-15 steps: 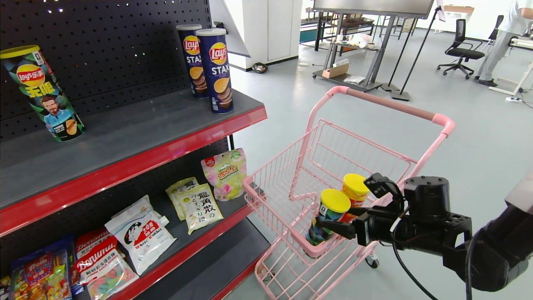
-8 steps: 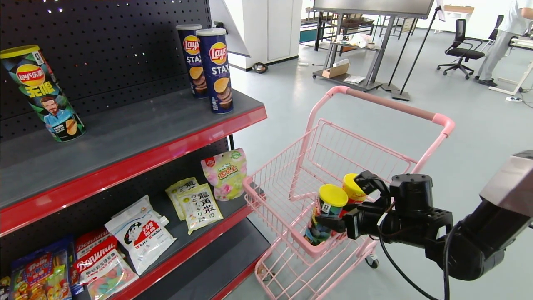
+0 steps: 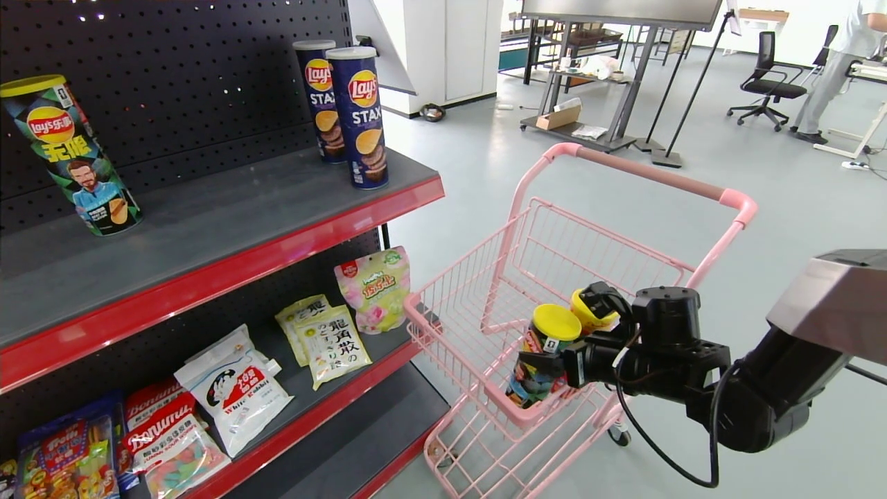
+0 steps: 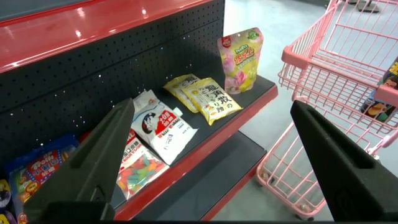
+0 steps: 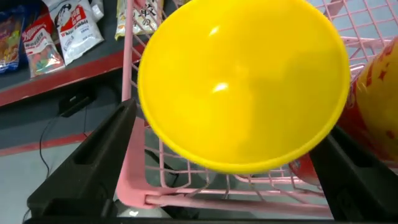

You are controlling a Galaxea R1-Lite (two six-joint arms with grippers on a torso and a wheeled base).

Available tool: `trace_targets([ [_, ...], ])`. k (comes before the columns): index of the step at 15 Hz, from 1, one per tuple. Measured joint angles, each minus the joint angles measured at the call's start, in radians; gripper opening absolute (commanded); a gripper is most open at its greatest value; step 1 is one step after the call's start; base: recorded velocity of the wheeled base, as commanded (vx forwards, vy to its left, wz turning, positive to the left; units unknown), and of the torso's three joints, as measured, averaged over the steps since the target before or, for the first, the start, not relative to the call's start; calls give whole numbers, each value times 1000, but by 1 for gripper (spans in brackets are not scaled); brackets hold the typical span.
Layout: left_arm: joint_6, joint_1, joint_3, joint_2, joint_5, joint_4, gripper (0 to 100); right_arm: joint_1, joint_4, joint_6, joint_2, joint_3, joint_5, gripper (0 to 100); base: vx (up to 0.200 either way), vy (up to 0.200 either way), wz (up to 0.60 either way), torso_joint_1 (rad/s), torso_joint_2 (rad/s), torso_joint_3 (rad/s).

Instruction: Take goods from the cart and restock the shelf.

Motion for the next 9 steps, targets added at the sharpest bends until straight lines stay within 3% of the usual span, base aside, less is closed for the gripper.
trace_targets([
  [9,0,0,0,0,0,0,100,0,0,16,48,-64,-19,100,0,0,0,0,0,0],
])
